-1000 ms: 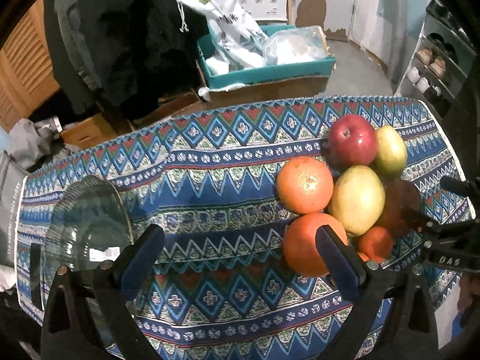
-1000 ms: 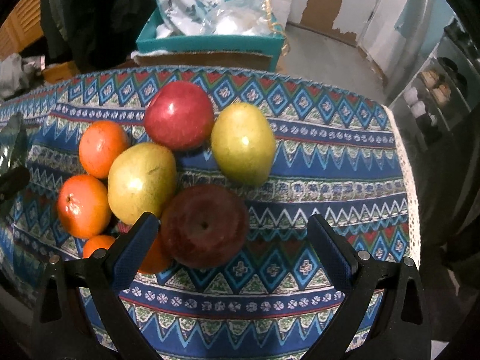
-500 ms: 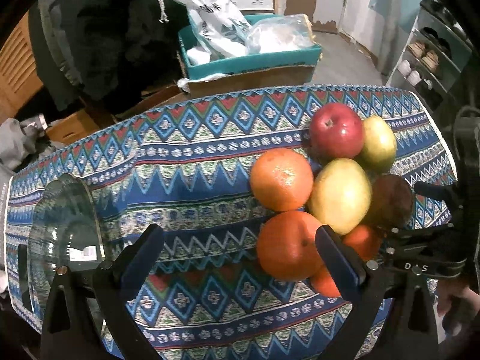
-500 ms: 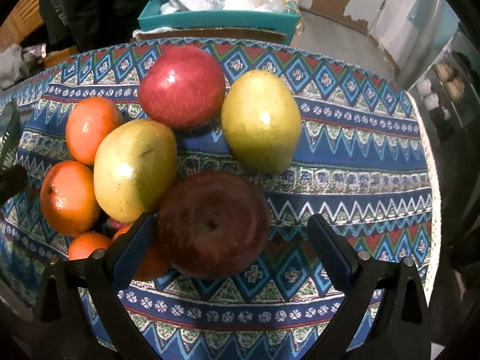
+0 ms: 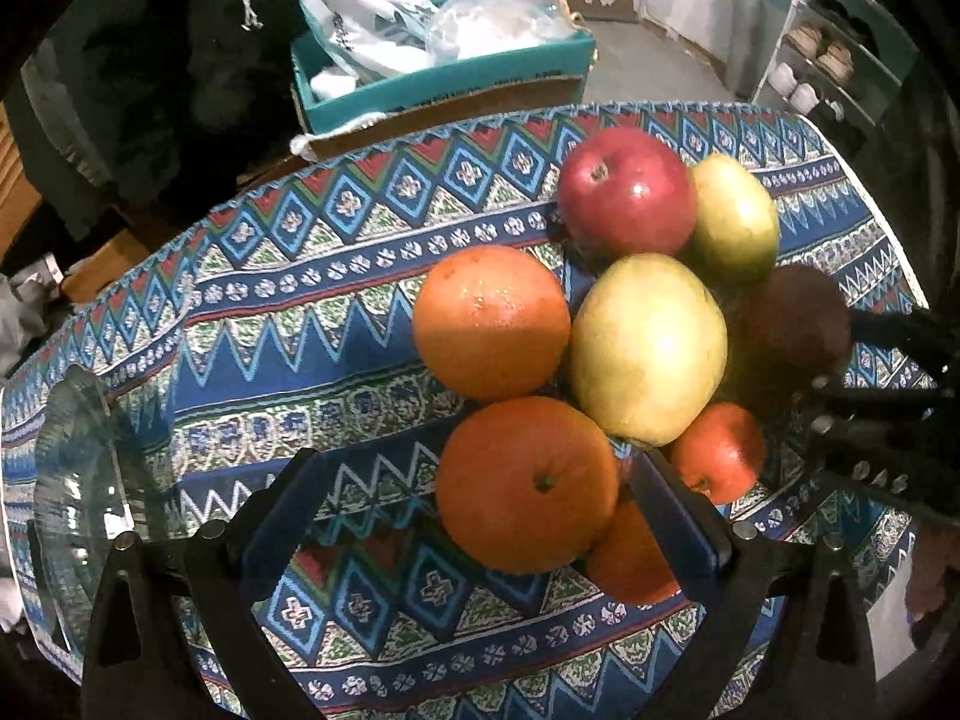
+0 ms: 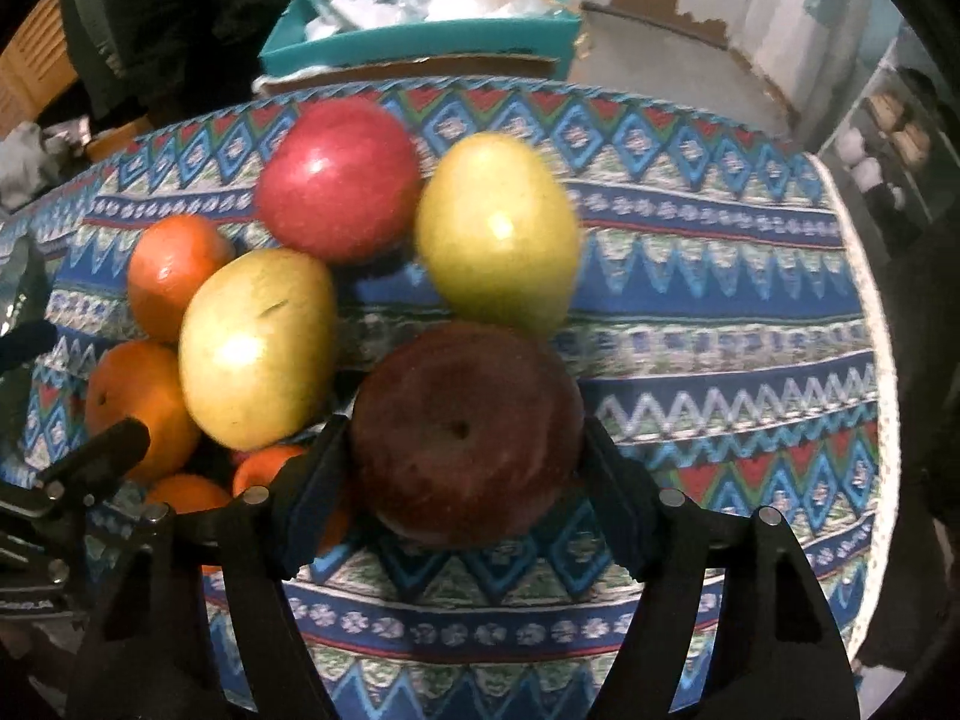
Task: Organize fruits
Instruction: 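Grasp a large orange with the left tool while the right tool grasps the dark red apple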
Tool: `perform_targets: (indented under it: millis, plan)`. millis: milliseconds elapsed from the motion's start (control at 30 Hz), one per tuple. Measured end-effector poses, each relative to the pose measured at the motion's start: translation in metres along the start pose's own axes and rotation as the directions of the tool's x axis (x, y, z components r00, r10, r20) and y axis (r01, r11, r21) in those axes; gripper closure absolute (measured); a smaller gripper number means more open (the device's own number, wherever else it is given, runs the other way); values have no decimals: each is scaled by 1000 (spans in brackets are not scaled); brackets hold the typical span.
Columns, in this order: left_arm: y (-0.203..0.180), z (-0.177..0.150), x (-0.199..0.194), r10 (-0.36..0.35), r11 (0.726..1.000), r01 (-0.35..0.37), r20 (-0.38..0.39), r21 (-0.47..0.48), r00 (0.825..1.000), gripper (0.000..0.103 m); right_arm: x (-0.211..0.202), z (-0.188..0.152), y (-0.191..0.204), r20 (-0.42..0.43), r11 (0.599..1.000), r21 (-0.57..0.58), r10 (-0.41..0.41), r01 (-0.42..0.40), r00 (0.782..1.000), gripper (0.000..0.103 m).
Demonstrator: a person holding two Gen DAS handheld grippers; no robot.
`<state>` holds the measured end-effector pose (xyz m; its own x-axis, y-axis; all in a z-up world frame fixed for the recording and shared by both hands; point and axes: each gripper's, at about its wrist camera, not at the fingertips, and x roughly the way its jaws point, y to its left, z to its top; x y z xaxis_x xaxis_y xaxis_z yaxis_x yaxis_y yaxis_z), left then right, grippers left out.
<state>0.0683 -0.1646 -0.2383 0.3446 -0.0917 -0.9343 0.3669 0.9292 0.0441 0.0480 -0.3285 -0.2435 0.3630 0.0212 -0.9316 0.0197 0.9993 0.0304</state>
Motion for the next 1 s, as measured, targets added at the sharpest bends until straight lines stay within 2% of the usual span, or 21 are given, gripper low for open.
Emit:
perform_targets:
  millis: [100,200,400,500,567,600,800,1000]
  plan:
    - [0,1,8,-4,1000,4,-18,2,1000,4,-2,0,-10,-1,1000,22,-10,10,1000,29]
    - [4,0,14,-38,999,37,-32,-23,999,4,1,-2,-15,-11,999,32,-38,39,999,28]
    - [8,-2,28,-84,995,81,-57,-52,995,5,4,-1,-14,-18,999,30,-41,41,999,28]
    - [7,-3,34,-122,992,119,-76,-49,990,17,6,1,-16,-23,998,49,-29,30,999,28]
    - [6,-3,35,-152,988,148,-84,-52,985,30,7,3,-18,-24,998,55,-24,25,999,28]
    - [5,-4,33,-166,985,162,-86,-54,982,32,7,3,-18,-26,998,54,-24,26,999,28]
    - [-4,-8,26,-109,994,107,-78,-24,991,33,6,4,-18,-13,998,54,-24,25,1000,28]
    - [9,-8,6,-99,993,97,-38,-60,994,33,-18,5,-15,82,998,35,-57,55,995,28]
